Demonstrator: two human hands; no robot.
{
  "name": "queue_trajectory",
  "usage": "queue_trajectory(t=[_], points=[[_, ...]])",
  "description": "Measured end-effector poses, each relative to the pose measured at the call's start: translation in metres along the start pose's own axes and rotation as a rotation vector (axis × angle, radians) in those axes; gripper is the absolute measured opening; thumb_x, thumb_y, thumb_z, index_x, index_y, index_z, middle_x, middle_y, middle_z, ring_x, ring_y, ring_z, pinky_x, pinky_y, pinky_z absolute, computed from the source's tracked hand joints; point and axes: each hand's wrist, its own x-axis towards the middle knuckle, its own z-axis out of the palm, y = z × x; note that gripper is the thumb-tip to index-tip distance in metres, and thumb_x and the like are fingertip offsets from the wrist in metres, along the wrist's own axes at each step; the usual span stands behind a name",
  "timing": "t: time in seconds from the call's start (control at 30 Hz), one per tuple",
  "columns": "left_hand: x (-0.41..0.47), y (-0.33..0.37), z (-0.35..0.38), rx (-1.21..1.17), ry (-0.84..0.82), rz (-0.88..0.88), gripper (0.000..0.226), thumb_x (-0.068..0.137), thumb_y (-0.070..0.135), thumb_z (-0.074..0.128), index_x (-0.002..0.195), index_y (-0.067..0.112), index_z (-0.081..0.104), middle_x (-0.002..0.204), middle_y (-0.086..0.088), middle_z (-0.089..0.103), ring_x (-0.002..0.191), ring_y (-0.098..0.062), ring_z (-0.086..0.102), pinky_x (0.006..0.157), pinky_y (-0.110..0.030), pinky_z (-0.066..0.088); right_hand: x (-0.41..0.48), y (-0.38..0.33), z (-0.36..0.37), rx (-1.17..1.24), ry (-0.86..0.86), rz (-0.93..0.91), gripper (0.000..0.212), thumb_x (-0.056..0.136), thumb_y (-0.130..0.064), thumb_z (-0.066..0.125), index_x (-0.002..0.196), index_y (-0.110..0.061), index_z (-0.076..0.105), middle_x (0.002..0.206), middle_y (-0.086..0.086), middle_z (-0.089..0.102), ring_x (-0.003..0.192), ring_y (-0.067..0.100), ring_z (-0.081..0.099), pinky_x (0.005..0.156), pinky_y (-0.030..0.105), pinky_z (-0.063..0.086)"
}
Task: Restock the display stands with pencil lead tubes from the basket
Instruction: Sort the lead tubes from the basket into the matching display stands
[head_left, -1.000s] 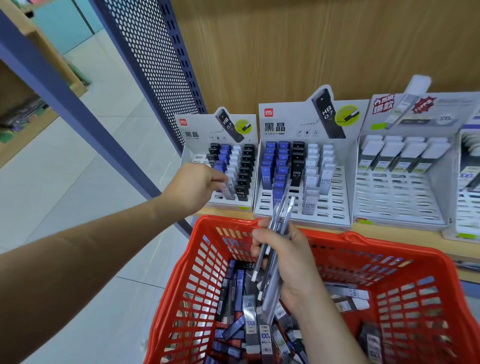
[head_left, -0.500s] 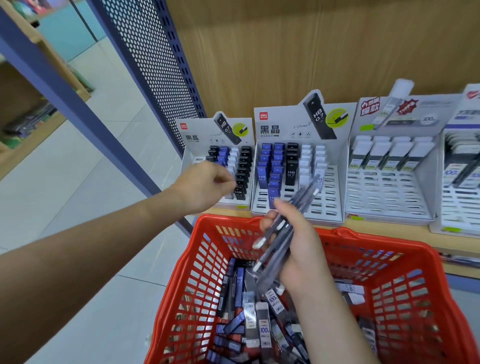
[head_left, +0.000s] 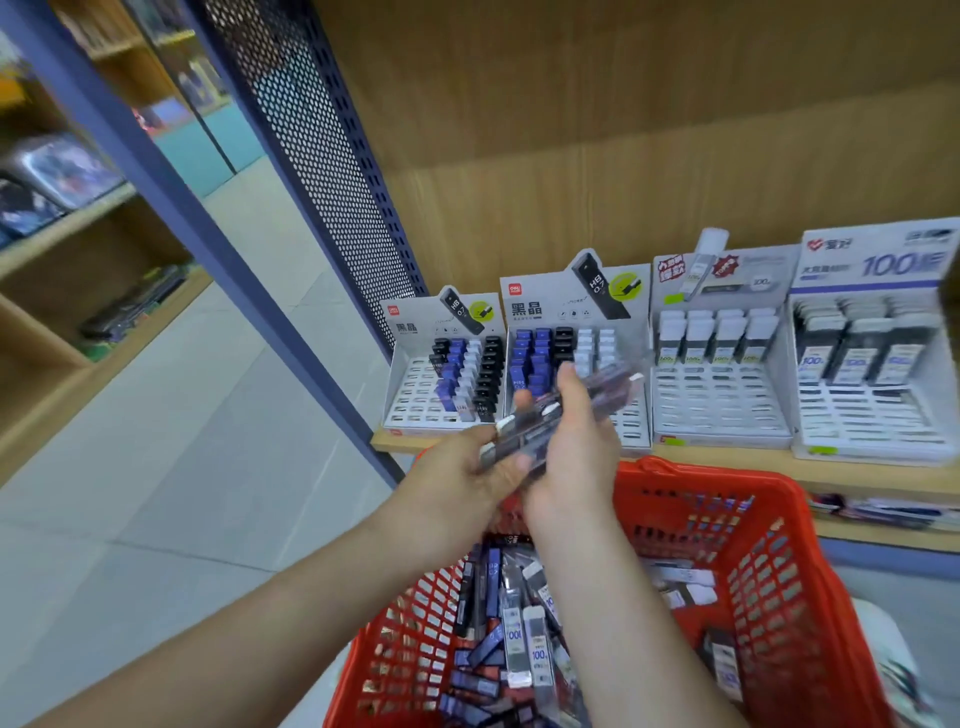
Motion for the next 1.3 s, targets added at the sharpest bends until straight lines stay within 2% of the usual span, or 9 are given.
queue_trajectory(t=[0.13,0.43,0.57,0.7,0.8,0.93,1.0,1.13,1.3], points=[[-0.007,0.004,0.004,0.081,0.128,0.075,0.023,0.094,0.022,0.059,0.116,0.027,0.062,0.084,0.000,0.072,0.065,-0.015,0.067,0.072,-0.035,0.055,-0.006,-0.009,0.000,0.051,0.028,0.049,0.018,0.090,-0.020,0.070,0.100,-0.008,0.059,0.072,0.016,0.066,0.060,0.027,0.063,0.060,0.037,0.058],[-0.014,0.023,-0.002,-0.105,0.176,0.055,0.018,0.097,0.006,0.051,0.103,0.011,0.067,0.077,-0.005,0.071,0.065,-0.012,0.068,0.060,-0.019,0.053,0.008,-0.054,-0.014,0.169,0.085,0.010,0.022,0.093,-0.021,0.059,0.075,-0.015,0.049,0.054,0.001,0.054,0.046,0.017,0.053,0.053,0.027,0.048],[-0.011,0.037,-0.017,-0.247,0.147,0.015,0.014,0.102,0.016,0.043,0.098,0.014,0.056,0.074,-0.004,0.072,0.068,-0.014,0.070,0.063,-0.023,0.048,0.014,-0.073,-0.026,0.135,-0.192,0.021,0.026,0.095,-0.018,0.051,0.070,-0.015,0.047,0.059,-0.001,0.046,0.043,0.012,0.044,0.045,0.021,0.042],[-0.008,0.040,-0.015,-0.353,0.062,-0.069,0.011,0.102,0.024,0.042,0.102,0.014,0.045,0.086,-0.012,0.074,0.080,-0.024,0.073,0.072,-0.033,0.048,0.003,-0.071,-0.019,-0.274,-0.487,0.052,0.020,0.090,-0.033,0.061,0.084,-0.015,0.056,0.070,0.002,0.059,0.044,0.010,0.047,0.041,0.020,0.041],[-0.003,0.036,-0.005,-0.195,0.160,0.001,0.008,0.099,0.026,0.049,0.098,0.018,0.047,0.080,-0.007,0.074,0.070,-0.022,0.072,0.067,-0.034,0.050,-0.004,-0.055,-0.011,-0.525,-0.530,-0.025,0.035,0.074,-0.039,0.076,0.093,-0.014,0.062,0.071,0.009,0.064,0.050,0.018,0.055,0.048,0.028,0.046],[-0.002,0.025,-0.001,0.317,0.358,0.228,0.014,0.093,0.034,0.057,0.089,0.030,0.044,0.069,0.006,0.069,0.061,-0.009,0.066,0.066,-0.035,0.052,-0.006,-0.037,-0.011,-0.515,-0.490,-0.111,0.026,0.075,-0.026,0.082,0.094,-0.017,0.067,0.100,0.022,0.073,0.092,0.037,0.071,0.074,0.048,0.055],[-0.003,0.026,-0.004,0.265,0.316,0.243,0.012,0.090,0.040,0.061,0.088,0.031,0.053,0.069,0.009,0.069,0.063,-0.006,0.065,0.068,-0.035,0.052,-0.007,-0.040,-0.014,-0.488,-0.481,-0.083,0.012,0.082,-0.019,0.078,0.090,-0.017,0.068,0.093,0.018,0.074,0.085,0.036,0.070,0.077,0.048,0.056],[0.000,0.035,-0.019,-0.052,0.297,0.178,0.016,0.088,0.038,0.061,0.086,0.025,0.070,0.078,0.005,0.070,0.074,-0.010,0.064,0.068,-0.029,0.052,-0.007,-0.053,-0.024,-0.511,-0.550,0.067,0.017,0.078,-0.025,0.071,0.086,-0.010,0.067,0.068,0.006,0.070,0.051,0.016,0.061,0.048,0.024,0.050],[0.002,0.033,-0.036,-0.199,0.092,0.088,0.020,0.083,0.035,0.066,0.099,0.023,0.072,0.090,-0.003,0.073,0.081,-0.010,0.067,0.072,-0.024,0.054,-0.009,-0.046,-0.029,-0.658,-0.789,0.140,0.005,0.077,-0.019,0.069,0.076,-0.016,0.073,0.068,0.008,0.069,0.050,0.016,0.054,0.048,0.022,0.046]])
